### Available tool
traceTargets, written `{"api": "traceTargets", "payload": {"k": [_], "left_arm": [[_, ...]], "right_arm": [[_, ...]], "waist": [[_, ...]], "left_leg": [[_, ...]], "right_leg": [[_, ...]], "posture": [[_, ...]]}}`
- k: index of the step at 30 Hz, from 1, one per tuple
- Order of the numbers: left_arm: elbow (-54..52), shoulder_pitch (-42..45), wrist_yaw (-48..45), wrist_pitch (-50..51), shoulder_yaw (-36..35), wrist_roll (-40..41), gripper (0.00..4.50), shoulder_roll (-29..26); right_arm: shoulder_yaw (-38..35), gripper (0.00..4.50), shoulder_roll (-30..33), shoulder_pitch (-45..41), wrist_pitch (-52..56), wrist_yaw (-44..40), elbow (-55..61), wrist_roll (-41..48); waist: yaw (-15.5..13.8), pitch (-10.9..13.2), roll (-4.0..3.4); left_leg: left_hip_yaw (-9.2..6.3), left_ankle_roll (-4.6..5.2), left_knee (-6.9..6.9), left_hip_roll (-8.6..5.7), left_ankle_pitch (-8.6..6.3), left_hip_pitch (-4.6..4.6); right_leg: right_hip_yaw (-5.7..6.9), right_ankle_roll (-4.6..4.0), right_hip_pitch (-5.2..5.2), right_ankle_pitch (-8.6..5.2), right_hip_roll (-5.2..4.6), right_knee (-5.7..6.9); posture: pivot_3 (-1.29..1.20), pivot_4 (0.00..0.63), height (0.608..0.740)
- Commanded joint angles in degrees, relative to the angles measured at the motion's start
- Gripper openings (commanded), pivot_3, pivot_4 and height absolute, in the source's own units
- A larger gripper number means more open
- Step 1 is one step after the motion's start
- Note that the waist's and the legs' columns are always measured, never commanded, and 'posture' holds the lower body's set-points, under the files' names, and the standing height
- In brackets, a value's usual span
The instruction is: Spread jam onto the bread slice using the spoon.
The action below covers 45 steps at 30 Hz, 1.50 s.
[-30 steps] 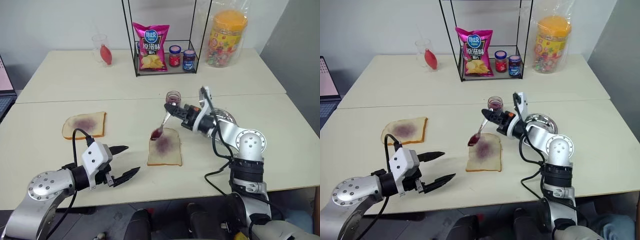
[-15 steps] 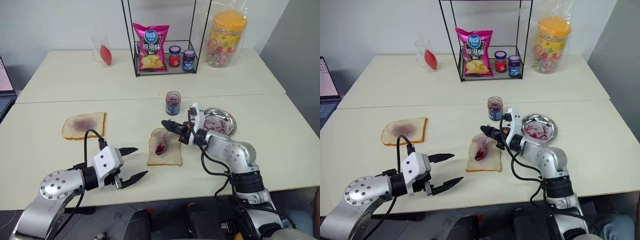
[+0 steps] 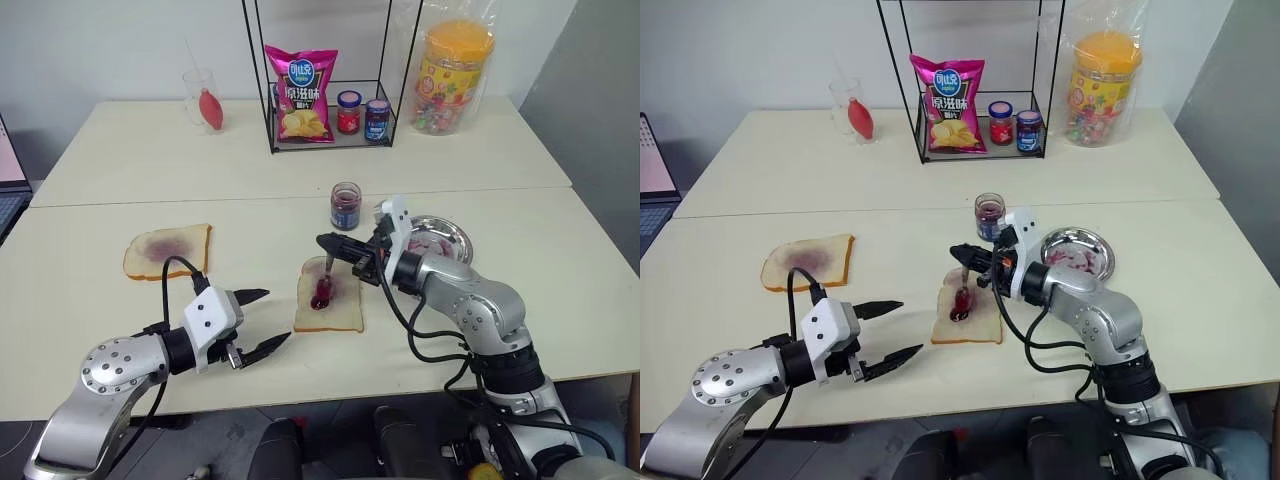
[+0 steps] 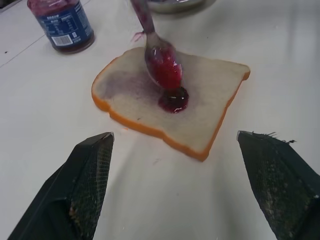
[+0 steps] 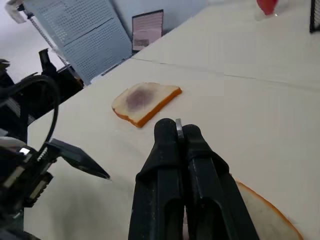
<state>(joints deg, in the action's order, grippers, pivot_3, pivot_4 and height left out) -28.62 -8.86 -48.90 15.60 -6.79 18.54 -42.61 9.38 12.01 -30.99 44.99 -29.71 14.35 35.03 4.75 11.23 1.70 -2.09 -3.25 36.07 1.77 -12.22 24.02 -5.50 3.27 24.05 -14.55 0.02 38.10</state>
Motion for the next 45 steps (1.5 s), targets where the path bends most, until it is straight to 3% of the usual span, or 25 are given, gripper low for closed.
{"api": "traceTargets", "payload": {"k": [1,8,17,35,45], "left_arm": [[-0.6,-0.1,0.7,-1.8,-1.2,-0.5,4.13,0.2],[-0.3,0.6,1.1,-2.5,-1.3,-0.6,4.13,0.3],[-1.1,1.4,1.2,-1.5,-1.0,-0.2,4.13,0.1],[-1.3,1.9,1.1,-1.4,-0.3,-0.5,4.13,0.1],[-0.8,1.9,1.1,-2.2,-0.2,-0.7,4.13,0.4]], "right_arm": [[-1.4,0.01,0.7,-1.4,0.2,-0.6,4.4,1.1],[-6.4,0.01,-2.4,-0.5,4.1,4.2,4.2,5.0],[-13.4,0.01,-11.1,3.9,10.2,12.2,-1.6,12.2],[-20.0,0.01,-12.3,1.7,1.9,14.4,-19.4,9.1],[-24.8,0.01,-12.4,-0.9,6.7,18.5,-14.6,15.8]], "waist": [[0.0,0.0,0.00],[0.0,0.0,0.00],[0.0,0.0,0.06],[0.0,-0.1,0.07],[0.0,-0.1,0.07]], "left_leg": [[0.00,0.00,0.00,0.00,0.00,0.00],[-0.01,0.00,0.01,0.00,0.00,0.00],[-0.02,0.00,0.02,0.00,0.00,0.00],[0.01,0.00,0.02,0.00,0.00,-0.06],[0.01,0.00,0.02,0.00,0.00,-0.04]], "right_leg": [[0.00,0.00,0.00,0.00,0.00,0.00],[0.00,-0.01,0.00,0.01,0.00,0.02],[0.01,-0.21,-0.01,0.13,0.00,0.03],[-0.01,-0.19,-0.04,0.13,0.02,0.05],[-0.02,-0.21,-0.03,0.14,0.01,0.06]], "posture": [[0.00,0.150,0.740],[0.00,0.150,0.740],[0.00,0.150,0.740],[0.00,0.150,0.740],[0.00,0.150,0.740]]}}
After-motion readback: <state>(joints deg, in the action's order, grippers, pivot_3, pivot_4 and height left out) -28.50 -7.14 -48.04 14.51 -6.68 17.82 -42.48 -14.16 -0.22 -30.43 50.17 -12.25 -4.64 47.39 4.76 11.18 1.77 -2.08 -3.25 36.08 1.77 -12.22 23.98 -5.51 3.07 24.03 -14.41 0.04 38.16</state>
